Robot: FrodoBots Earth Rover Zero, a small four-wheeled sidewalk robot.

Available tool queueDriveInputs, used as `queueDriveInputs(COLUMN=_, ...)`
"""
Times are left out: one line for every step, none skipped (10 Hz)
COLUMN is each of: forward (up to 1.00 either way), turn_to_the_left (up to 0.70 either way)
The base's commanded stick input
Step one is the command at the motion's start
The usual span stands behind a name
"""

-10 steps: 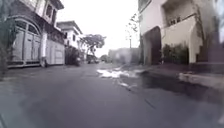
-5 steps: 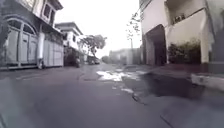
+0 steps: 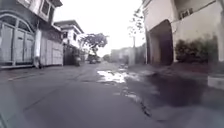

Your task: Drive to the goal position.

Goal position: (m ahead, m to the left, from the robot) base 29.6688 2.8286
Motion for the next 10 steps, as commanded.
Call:
queueDriveInputs(forward=1.00, turn_to_the_left=0.00)
queueDriveInputs(forward=1.00, turn_to_the_left=0.00)
queueDriveInputs(forward=1.00, turn_to_the_left=0.00)
queueDriveInputs(forward=1.00, turn_to_the_left=0.00)
queueDriveInputs(forward=1.00, turn_to_the_left=0.00)
queueDriveInputs(forward=1.00, turn_to_the_left=0.00)
queueDriveInputs(forward=1.00, turn_to_the_left=0.00)
queueDriveInputs(forward=1.00, turn_to_the_left=0.00)
queueDriveInputs(forward=1.00, turn_to_the_left=0.00)
queueDriveInputs(forward=1.00, turn_to_the_left=0.00)
